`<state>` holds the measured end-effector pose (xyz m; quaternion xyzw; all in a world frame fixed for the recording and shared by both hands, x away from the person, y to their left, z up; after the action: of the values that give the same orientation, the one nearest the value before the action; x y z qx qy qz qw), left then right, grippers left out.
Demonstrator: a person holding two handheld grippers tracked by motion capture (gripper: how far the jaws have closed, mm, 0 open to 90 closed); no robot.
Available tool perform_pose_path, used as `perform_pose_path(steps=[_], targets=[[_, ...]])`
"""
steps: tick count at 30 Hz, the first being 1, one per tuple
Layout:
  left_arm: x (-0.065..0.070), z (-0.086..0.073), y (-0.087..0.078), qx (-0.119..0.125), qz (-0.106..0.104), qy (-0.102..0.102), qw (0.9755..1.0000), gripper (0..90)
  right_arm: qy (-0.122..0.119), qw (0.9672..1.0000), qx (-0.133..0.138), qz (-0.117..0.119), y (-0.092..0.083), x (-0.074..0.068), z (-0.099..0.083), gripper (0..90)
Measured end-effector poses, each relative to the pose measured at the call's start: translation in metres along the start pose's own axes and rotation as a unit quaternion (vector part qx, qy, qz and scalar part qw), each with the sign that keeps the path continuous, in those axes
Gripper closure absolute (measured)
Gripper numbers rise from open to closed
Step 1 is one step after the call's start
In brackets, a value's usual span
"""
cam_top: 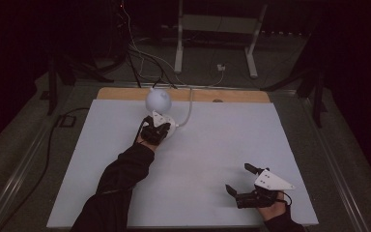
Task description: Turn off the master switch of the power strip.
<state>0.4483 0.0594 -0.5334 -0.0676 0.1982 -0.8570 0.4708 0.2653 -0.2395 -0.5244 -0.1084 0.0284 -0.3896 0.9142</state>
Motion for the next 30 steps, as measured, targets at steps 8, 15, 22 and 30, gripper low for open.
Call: perform_pose_path(steps=[8,15,22,30], targets=[[0.002,-0.004,0.007,-0.008,0.012,0.021,0.9997,90.0,0.001,1.0000,0.001,0.000,-0.001,0.000,0.000,0.0],[0.002,-0.006,0.010,-0.006,0.023,0.029,0.9993,90.0,-0.001,1.0000,0.001,0.000,0.000,0.000,0.000,0.0],[0.003,-0.008,0.013,-0.011,0.019,0.047,0.9987,90.0,0.000,1.0000,0.000,-0.001,-0.001,0.000,0.000,0.0],[0.004,-0.008,0.014,-0.012,0.020,0.055,0.9982,90.0,-0.001,1.0000,-0.002,0.000,0.000,0.000,-0.001,0.0]])
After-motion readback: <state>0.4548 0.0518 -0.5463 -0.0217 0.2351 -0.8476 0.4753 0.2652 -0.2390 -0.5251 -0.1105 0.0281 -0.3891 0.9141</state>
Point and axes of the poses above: each handheld gripper's, and its own axes: y roughly forward along the jaws, z roughly out of its top, x roughly to its right, the point moved 5 cm from there along y, roughly forward along the jaws, and after that the axes turned 9 degrees about x, right-handed, at the moved point
